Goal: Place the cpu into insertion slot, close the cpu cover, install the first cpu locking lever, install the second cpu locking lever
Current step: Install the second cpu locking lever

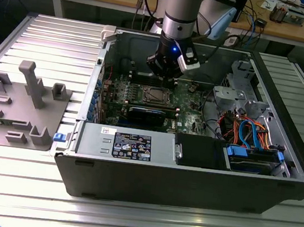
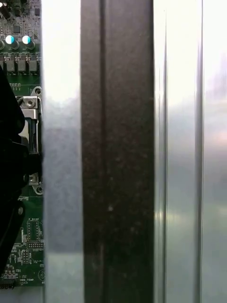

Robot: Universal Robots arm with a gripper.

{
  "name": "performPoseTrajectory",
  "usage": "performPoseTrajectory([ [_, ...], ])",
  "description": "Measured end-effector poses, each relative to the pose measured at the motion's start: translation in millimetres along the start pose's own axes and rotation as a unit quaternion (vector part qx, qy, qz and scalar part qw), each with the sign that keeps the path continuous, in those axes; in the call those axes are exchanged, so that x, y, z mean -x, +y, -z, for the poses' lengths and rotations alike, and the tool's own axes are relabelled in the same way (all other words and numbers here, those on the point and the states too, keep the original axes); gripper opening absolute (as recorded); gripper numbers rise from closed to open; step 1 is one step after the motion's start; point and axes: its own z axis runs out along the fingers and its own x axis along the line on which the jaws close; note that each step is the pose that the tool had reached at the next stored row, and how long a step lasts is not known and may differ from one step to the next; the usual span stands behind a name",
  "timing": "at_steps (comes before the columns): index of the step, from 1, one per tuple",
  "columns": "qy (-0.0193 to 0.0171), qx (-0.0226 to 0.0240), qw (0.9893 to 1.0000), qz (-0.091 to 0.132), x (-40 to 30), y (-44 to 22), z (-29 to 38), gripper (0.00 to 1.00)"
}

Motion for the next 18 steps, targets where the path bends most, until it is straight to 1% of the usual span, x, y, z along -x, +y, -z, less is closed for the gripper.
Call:
performPoseTrajectory([
  [7, 0.0000, 0.0000, 1.0000, 0.000, 0.0, -1.5, 0.1, 0.11],
  [18, 0.0000, -0.0001, 1.0000, 0.000, 0.0, -2.0, 0.1, 0.11],
])
